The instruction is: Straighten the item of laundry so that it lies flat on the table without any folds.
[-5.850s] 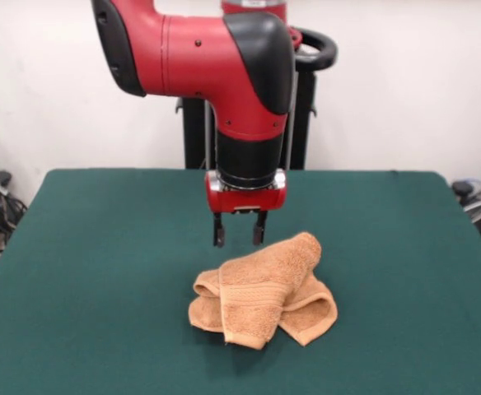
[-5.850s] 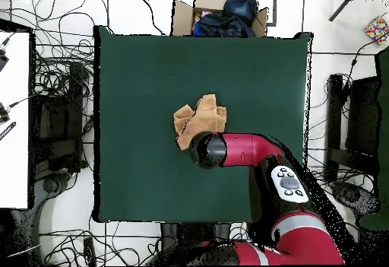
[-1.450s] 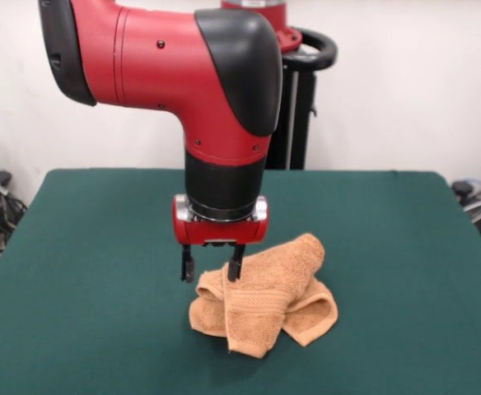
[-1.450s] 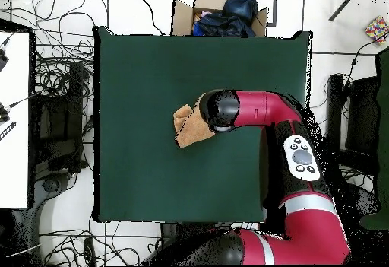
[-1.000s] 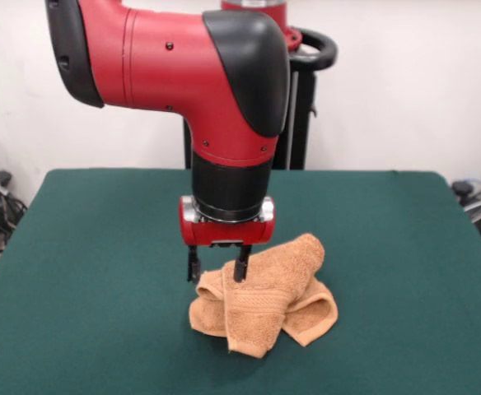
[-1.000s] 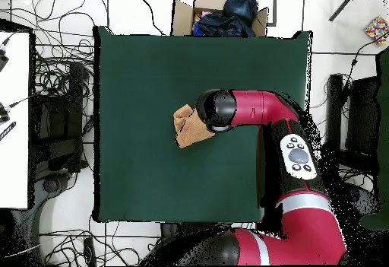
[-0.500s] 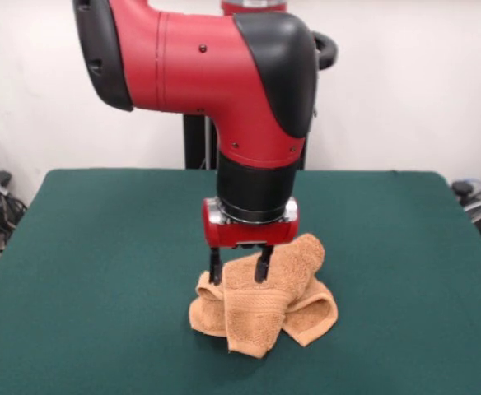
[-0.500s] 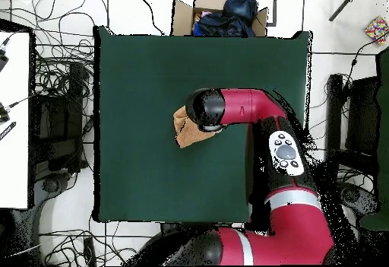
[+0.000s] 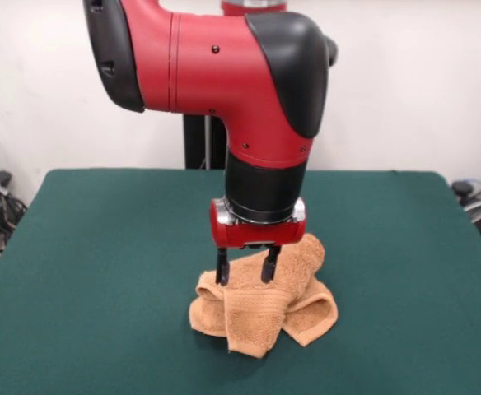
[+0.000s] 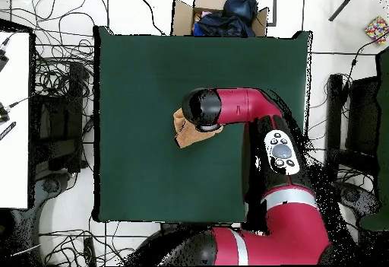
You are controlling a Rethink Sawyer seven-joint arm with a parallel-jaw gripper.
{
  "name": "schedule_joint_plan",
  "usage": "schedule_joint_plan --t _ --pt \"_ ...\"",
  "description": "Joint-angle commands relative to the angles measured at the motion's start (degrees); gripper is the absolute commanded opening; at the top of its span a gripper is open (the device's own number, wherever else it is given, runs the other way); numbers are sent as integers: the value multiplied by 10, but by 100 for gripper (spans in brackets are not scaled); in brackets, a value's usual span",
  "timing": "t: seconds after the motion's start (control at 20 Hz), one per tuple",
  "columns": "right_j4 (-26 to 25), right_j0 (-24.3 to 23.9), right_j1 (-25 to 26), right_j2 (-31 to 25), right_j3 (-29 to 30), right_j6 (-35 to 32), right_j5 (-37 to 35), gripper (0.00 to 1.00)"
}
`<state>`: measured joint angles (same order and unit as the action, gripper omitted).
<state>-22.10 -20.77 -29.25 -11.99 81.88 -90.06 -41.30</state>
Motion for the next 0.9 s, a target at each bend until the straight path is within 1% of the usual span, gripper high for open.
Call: schedule_joint_plan --t 0.05,0.25,0.7,0.8,0.9 --pt "12 -2 6 -43 17 0 -10 100" --pt "9 -7 8 -45 22 3 0 100" --pt "9 -13 2 -48 27 11 -6 100" --pt "11 -16 4 -51 18 19 -15 100" --pt "9 -24 -4 -52 26 28 -16 100"
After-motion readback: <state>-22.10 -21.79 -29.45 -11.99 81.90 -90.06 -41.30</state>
